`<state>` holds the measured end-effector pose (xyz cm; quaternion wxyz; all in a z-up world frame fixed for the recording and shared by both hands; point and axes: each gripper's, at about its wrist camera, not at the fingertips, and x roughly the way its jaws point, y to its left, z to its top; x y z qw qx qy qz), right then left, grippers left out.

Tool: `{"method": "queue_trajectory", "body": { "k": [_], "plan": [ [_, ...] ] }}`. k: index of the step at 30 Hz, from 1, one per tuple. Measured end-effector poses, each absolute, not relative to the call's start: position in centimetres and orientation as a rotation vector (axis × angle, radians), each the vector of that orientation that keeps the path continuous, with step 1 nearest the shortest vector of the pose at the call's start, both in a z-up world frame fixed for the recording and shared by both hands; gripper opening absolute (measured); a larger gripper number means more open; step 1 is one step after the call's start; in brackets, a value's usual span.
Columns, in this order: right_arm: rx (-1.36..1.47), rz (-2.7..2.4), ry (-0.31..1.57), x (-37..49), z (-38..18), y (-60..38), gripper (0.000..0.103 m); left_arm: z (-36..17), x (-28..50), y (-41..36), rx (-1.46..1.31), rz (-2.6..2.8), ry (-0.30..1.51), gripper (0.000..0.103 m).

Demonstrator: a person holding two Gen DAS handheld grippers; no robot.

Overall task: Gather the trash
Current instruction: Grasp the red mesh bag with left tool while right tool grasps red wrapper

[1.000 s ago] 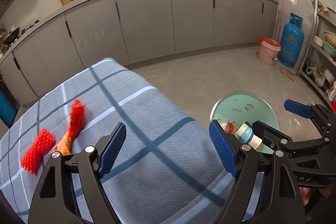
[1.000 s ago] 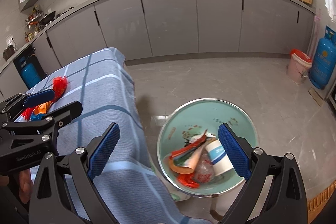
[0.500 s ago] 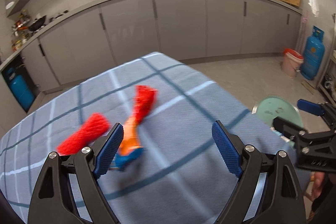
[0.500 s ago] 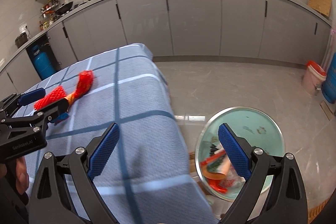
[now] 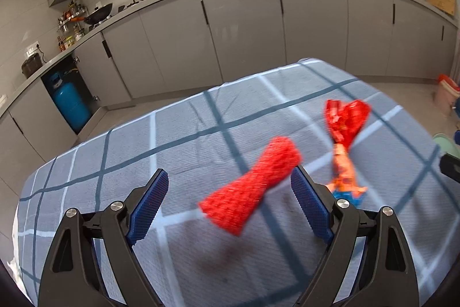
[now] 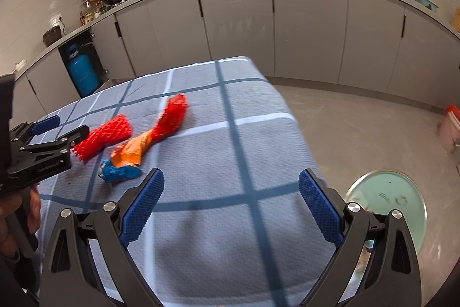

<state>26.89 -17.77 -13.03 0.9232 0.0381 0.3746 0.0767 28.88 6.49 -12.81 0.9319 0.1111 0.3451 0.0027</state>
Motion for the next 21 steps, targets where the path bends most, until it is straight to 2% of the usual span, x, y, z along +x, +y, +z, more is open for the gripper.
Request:
{"method": "queue_trajectory", "body": {
  "k": [8, 10, 12, 15, 21],
  "plan": [
    [0.052, 0.192, 0.79, 27.7, -13.5, -15.0, 0.093, -15.3, 31.0, 6.7, 0.261, -0.042, 0.759, 0.083],
    [0.054, 0.191, 0.795, 27.9, -13.5, -14.7, 0.094, -15.7, 30.9, 6.7, 0.255, -0.064, 0.772, 0.067],
    [0.057, 0.191, 0.802, 28.2, -13.6, -14.3, 0.093, -16.0, 30.8, 6.6, 0.249, -0.088, 0.794, 0.028],
    [0.054, 0.198, 0.806, 28.8, -13.5, -13.2, 0.093, -15.9, 30.5, 7.1, 0.236, -0.068, 0.791, 0.02],
    [0.035, 0.221, 0.809, 30.5, -13.1, -9.9, 0.092, -14.7, 29.7, 9.5, 0.185, 0.037, 0.779, 0.019]
  ]
}}
